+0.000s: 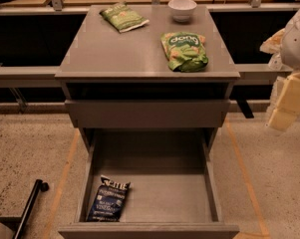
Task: Pick blue chip bag from middle drawer and place on counter
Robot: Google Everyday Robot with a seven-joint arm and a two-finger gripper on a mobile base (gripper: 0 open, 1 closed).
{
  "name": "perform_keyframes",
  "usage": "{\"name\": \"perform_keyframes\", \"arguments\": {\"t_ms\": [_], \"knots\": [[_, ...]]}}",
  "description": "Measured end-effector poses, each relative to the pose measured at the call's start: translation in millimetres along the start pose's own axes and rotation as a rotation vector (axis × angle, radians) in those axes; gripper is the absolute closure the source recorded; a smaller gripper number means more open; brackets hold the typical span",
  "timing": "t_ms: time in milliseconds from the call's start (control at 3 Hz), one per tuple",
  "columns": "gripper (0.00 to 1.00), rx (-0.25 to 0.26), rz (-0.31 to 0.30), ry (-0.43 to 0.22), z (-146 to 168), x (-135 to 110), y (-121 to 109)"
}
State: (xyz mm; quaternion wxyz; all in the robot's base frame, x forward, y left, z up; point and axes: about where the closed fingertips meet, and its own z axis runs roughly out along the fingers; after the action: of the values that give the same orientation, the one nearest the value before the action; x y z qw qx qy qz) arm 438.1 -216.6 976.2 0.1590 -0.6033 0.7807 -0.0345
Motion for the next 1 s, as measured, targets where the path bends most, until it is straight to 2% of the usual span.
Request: {"name": "perform_keyframes", "arguments": {"t_ms": [333,667,1000], "knots": [[0.00,0.000,0.000,0.000,0.0,0.0,0.0],[0.00,-0.011,-0.041,-0.045,17.3,-12.9,-8.2],[0.00,-0.039,-0.060,-0.116,57.9,-29.7,-13.7]]}}
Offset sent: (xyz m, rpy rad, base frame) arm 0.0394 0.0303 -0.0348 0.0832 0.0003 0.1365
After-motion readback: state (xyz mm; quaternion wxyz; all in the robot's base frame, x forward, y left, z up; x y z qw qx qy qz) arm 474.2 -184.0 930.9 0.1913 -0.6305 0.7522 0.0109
